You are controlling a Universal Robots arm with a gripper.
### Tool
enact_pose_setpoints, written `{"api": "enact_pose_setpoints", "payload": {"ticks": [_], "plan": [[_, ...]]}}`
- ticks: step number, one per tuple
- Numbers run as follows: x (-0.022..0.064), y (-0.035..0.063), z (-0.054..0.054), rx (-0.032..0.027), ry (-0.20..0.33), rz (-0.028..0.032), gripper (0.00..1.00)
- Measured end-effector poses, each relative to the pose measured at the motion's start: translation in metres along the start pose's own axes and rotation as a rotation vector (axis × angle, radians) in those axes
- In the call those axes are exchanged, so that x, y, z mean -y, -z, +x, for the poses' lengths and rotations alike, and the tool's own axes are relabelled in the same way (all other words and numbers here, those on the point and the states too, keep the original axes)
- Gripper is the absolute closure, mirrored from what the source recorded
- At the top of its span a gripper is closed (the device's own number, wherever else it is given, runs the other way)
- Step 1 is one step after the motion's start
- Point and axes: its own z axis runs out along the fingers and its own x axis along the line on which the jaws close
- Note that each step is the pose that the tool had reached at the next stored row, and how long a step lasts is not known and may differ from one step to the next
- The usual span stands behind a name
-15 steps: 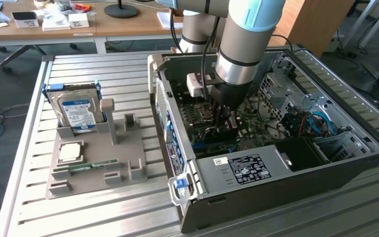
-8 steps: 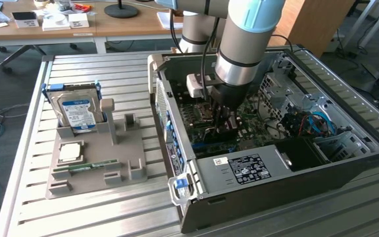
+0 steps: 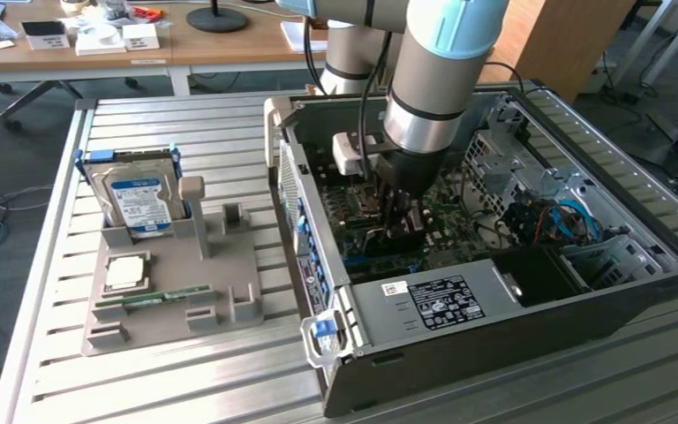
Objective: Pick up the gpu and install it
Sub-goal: 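Insert the gpu into the slot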
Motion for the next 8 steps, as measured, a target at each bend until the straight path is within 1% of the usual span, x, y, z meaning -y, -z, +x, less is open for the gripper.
{"api": "enact_pose_setpoints", "payload": {"ticks": [8], "plan": [[-0.0001, 0.0001, 0.0, -0.0002, 0.0, 0.0, 0.73]]}}
